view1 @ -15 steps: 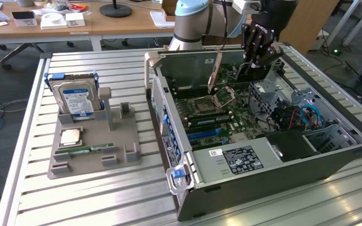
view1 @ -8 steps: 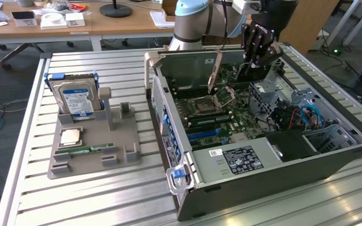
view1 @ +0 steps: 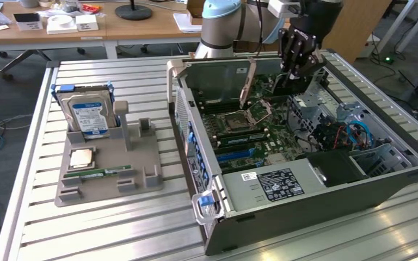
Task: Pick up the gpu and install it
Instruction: 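Insert the gpu into the slot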
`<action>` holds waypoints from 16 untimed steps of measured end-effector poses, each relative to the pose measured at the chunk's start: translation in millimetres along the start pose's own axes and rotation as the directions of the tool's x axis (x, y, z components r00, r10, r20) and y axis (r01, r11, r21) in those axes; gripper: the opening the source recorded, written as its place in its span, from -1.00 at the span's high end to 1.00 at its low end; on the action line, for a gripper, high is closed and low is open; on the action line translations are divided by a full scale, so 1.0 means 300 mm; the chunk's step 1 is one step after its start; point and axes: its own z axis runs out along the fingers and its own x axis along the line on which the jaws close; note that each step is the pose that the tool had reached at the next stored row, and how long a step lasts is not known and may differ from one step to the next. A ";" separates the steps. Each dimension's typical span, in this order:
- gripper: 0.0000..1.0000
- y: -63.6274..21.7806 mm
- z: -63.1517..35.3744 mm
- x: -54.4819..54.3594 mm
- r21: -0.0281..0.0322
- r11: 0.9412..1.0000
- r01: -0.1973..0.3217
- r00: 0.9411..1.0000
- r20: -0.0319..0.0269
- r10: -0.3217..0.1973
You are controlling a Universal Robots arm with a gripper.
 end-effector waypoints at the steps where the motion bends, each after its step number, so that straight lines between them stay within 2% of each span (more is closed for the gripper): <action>1: 0.47 0.000 0.002 0.000 0.000 1.000 0.000 1.000 0.000 0.000; 16: 0.47 0.000 0.009 0.000 0.000 1.000 0.000 1.000 0.000 0.000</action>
